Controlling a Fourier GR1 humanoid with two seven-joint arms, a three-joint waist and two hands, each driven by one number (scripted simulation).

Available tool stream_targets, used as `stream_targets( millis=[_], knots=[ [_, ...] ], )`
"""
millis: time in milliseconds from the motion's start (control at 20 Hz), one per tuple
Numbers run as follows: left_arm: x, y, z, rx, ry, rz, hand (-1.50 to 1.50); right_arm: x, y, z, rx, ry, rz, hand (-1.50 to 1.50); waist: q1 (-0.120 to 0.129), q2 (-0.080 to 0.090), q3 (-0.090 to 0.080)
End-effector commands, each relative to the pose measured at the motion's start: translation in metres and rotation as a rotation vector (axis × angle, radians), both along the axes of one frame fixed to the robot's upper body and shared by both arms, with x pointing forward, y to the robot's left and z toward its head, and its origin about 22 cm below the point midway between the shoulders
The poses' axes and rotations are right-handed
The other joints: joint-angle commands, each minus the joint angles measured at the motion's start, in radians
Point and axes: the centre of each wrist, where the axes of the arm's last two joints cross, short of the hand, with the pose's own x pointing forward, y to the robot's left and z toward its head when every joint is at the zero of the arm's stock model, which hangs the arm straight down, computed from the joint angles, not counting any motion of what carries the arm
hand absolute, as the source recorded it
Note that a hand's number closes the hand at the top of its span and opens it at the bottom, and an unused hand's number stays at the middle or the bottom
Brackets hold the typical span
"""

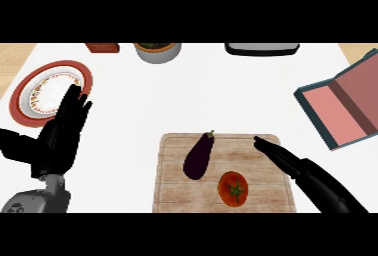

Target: Pick the tomato from the cutting board and place it in the cardboard box

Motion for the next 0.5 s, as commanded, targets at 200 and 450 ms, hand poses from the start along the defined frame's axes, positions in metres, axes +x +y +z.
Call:
stream_targets(
  millis=[200,450],
  knots=[
    [0.028,-0.003,0.011,0.004,-0.015,0.001,0.0,0.0,0.009,0.009,-0.02,0.022,0.021,-1.5,-0.004,0.0,0.0],
    [-0.011,-0.01,0.004,0.008,-0.02,0.002,0.0,0.001,0.028,-0.013,-0.046,0.019,0.002,-1.5,0.001,-0.001,0.0]
  ],
)
